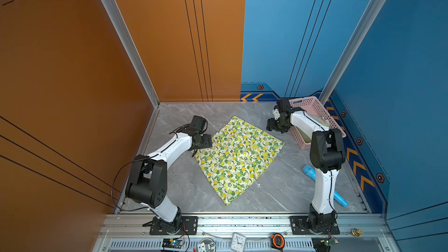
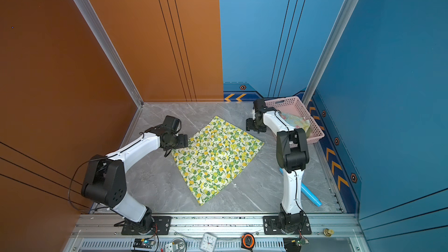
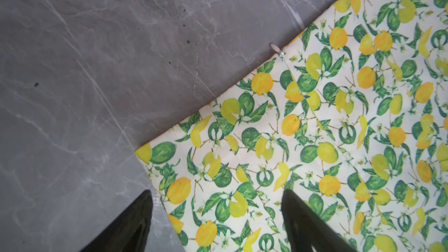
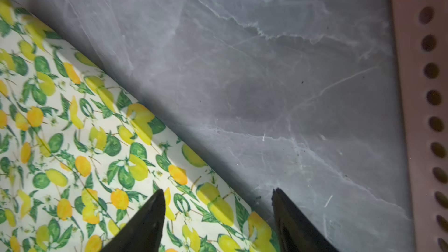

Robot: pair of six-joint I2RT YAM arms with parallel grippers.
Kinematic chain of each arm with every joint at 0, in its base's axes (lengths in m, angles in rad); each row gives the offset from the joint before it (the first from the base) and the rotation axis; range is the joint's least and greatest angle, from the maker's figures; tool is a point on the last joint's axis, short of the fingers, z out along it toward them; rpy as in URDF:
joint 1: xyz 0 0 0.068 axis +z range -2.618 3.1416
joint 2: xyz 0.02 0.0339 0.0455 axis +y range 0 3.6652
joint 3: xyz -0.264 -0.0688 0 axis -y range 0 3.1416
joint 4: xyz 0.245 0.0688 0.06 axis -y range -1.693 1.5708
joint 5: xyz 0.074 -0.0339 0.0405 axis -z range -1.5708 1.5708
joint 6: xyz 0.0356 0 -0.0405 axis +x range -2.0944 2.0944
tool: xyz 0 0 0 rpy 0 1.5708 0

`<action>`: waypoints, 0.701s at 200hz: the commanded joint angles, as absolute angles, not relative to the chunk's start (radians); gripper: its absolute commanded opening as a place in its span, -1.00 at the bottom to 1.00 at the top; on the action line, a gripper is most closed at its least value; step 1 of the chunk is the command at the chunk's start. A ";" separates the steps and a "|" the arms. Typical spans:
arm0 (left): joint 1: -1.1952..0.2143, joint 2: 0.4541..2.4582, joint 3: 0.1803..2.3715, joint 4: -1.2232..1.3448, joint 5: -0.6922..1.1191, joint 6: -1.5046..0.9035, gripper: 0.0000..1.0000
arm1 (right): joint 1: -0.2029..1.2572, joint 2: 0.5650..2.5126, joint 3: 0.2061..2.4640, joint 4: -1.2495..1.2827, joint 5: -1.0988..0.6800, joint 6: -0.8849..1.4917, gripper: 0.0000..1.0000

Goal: Fold and stack skirts
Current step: Rotate the skirt at the center of the table.

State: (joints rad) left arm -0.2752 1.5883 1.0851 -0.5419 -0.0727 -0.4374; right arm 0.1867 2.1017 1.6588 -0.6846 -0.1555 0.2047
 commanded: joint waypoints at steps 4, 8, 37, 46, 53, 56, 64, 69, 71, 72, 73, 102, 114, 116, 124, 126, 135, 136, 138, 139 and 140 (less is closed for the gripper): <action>-0.264 1.566 1.014 -0.542 -0.054 -0.474 0.68 | 0.187 2.081 1.618 -0.733 -0.123 0.190 0.40; -0.264 1.566 1.003 -0.539 -0.052 -0.478 0.68 | 0.188 2.081 1.612 -0.732 -0.124 0.190 0.40; -0.261 1.593 0.984 -0.512 -0.066 -0.485 0.66 | 0.207 2.051 1.586 -0.731 -0.101 0.190 0.37; -0.259 1.608 0.986 -0.511 -0.076 -0.484 0.64 | 0.211 2.051 1.579 -0.732 -0.092 0.188 0.35; -0.256 1.622 0.987 -0.505 -0.077 -0.483 0.64 | 0.216 2.049 1.574 -0.729 -0.084 0.184 0.33; -0.255 1.627 0.988 -0.501 -0.076 -0.484 0.63 | 0.218 2.050 1.573 -0.728 -0.079 0.181 0.32; -0.253 1.643 0.992 -0.493 -0.077 -0.482 0.61 | 0.220 2.049 1.568 -0.727 -0.065 0.178 0.25; -0.252 1.654 0.993 -0.486 -0.078 -0.483 0.58 | 0.222 2.049 1.565 -0.726 -0.062 0.176 0.20; -0.252 1.658 0.995 -0.485 -0.078 -0.482 0.58 | 0.222 2.048 1.564 -0.724 -0.063 0.175 0.18; -0.252 1.660 0.996 -0.483 -0.079 -0.483 0.57 | 0.222 2.048 1.562 -0.724 -0.063 0.174 0.17; -0.251 1.663 0.997 -0.483 -0.079 -0.483 0.56 | 0.223 2.048 1.562 -0.724 -0.063 0.174 0.16; -0.238 1.737 1.023 -0.465 -0.080 -0.474 0.28 | 0.230 2.031 1.532 -0.694 -0.069 0.166 -0.04; -0.233 1.762 1.069 -0.464 -0.079 -0.467 0.11 | 0.232 2.025 1.523 -0.686 -0.064 0.159 -0.16; -0.232 1.765 1.072 -0.462 -0.078 -0.466 0.08 | 0.230 2.024 1.523 -0.685 -0.063 0.158 -0.18; -0.226 1.778 1.086 -0.460 -0.079 -0.460 -0.04 | 0.232 2.022 1.518 -0.681 -0.062 0.155 -0.24; -0.224 1.780 1.090 -0.459 -0.079 -0.458 -0.09 | 0.233 2.021 1.517 -0.680 -0.063 0.155 -0.26; -0.218 1.798 1.107 -0.458 -0.085 -0.449 -0.19 | 0.232 2.018 1.513 -0.677 -0.062 0.155 -0.33; -0.217 1.800 1.110 -0.457 -0.086 -0.448 -0.20 | 0.232 2.018 1.512 -0.676 -0.062 0.155 -0.34; -0.215 1.803 1.116 -0.457 -0.085 -0.446 -0.23 | 0.234 2.016 1.511 -0.674 -0.063 0.155 -0.39; -0.214 1.806 1.118 -0.458 -0.086 -0.446 -0.23 | 0.233 2.016 1.509 -0.673 -0.063 0.156 -0.41; -0.214 1.808 1.120 -0.458 -0.087 -0.444 -0.24 | 0.233 2.016 1.509 -0.673 -0.063 0.156 -0.41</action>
State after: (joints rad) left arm -0.2356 1.7618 1.0645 -0.4740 -0.0772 -0.4690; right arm 0.2256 2.0632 1.5295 -0.6945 -0.0879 0.1680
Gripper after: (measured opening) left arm 0.442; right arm 0.355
